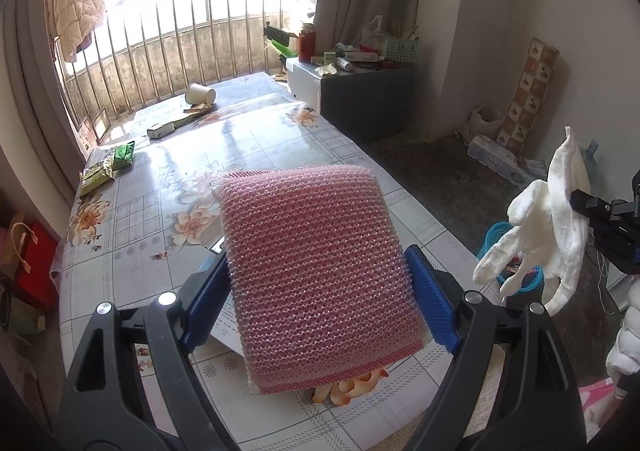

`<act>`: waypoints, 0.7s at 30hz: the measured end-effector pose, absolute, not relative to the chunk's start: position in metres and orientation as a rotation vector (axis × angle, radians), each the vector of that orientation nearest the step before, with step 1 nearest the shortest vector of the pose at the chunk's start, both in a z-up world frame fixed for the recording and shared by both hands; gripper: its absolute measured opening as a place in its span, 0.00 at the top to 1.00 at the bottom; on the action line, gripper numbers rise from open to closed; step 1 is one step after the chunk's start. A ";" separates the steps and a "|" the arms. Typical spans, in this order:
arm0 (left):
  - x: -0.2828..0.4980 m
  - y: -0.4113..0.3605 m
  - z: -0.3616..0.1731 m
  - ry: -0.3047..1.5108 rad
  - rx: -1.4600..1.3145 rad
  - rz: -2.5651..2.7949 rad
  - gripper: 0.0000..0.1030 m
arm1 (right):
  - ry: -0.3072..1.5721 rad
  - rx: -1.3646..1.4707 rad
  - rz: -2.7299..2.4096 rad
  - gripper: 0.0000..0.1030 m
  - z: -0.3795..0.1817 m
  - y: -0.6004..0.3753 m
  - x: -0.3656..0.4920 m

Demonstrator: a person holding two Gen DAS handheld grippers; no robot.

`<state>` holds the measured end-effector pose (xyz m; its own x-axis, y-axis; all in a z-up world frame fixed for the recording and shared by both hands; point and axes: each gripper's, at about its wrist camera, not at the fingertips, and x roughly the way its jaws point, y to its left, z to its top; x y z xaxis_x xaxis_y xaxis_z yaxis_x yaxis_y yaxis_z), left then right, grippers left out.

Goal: Collect trash

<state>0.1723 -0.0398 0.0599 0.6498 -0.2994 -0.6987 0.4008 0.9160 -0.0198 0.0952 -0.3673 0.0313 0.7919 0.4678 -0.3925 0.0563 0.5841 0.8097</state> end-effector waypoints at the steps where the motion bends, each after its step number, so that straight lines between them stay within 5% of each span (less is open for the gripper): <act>1: 0.172 -0.045 0.061 0.765 0.144 -0.410 0.22 | 0.624 0.933 0.249 0.92 0.031 -0.372 0.091; 21: 0.166 -0.236 0.071 0.819 0.181 -0.792 0.22 | 0.433 1.038 -0.192 0.92 0.012 -0.522 -0.041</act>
